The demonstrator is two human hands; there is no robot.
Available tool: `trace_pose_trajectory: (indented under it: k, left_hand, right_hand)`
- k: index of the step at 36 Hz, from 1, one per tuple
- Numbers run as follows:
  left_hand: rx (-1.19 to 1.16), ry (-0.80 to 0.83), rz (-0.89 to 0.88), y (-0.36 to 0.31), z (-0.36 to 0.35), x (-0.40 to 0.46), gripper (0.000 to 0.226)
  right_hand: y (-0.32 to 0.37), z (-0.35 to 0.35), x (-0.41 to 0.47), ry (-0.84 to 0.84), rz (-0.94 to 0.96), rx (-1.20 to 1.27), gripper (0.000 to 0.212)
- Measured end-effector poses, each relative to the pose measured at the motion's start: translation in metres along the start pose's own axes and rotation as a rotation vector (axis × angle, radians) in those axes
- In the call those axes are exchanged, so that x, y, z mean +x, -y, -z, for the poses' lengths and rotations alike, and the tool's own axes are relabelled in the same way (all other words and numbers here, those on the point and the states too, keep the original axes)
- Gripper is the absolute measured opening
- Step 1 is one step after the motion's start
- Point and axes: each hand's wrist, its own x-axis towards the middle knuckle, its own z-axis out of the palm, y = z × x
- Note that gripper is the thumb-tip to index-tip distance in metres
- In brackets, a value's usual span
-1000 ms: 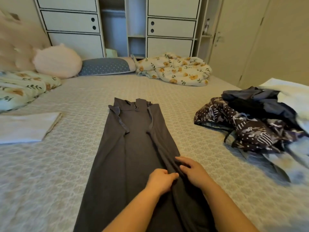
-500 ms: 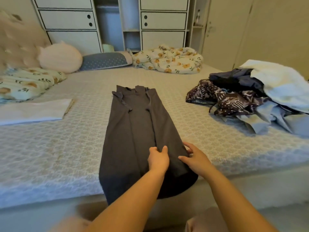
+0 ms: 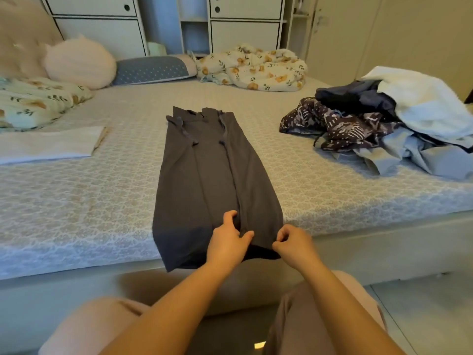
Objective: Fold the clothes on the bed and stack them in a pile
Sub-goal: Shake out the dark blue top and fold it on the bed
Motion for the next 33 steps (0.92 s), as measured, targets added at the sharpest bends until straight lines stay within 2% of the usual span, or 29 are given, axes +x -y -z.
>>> trace_pose_trajectory:
  k: [3,5,6,8,10,13,16,21,23,27,33]
  left_hand:
    - [0.005,-0.114,-0.029,0.016,0.014,-0.009,0.042]
    - [0.065,-0.224,-0.073,0.031,0.025,-0.015,0.021]
    - [0.146,-0.286,-0.110,0.038,0.031,-0.018,0.017]
    - [0.398,-0.376,-0.203,0.053,0.037,-0.022,0.028]
    - [0.618,-0.378,-0.248,0.062,0.037,-0.025,0.047]
    - [0.736,-0.386,-0.309,0.072,0.035,-0.026,0.052]
    - [0.717,-0.465,-0.353,0.072,0.037,-0.021,0.038]
    - [0.722,-0.472,-0.298,0.059,0.036,-0.014,0.048]
    - [0.726,-0.470,-0.252,0.055,0.034,-0.011,0.043]
    - [0.652,-0.399,-0.185,0.049,0.039,-0.005,0.011]
    - [0.549,-0.314,-0.196,0.038,0.051,-0.007,0.008]
  right_hand:
    - [0.002,0.001,-0.002,0.007,0.006,-0.095,0.018]
    - [0.006,0.001,-0.004,0.021,-0.007,-0.318,0.013]
    - [0.008,-0.002,-0.006,-0.009,-0.011,-0.414,0.019]
    - [0.012,-0.011,-0.010,-0.123,0.047,-0.466,0.028]
    - [0.019,-0.024,-0.013,-0.218,0.158,-0.435,0.033]
    - [0.031,-0.043,-0.009,-0.231,0.244,-0.476,0.043]
    - [0.044,-0.051,0.000,-0.251,0.236,-0.554,0.048]
    - [0.057,-0.047,0.011,-0.283,0.203,-0.575,0.038]
    - [0.061,-0.048,0.011,-0.295,0.203,-0.564,0.037]
    - [0.062,-0.049,0.006,-0.273,0.257,-0.549,0.024]
    - [0.055,-0.051,0.004,-0.287,0.435,-0.560,0.030]
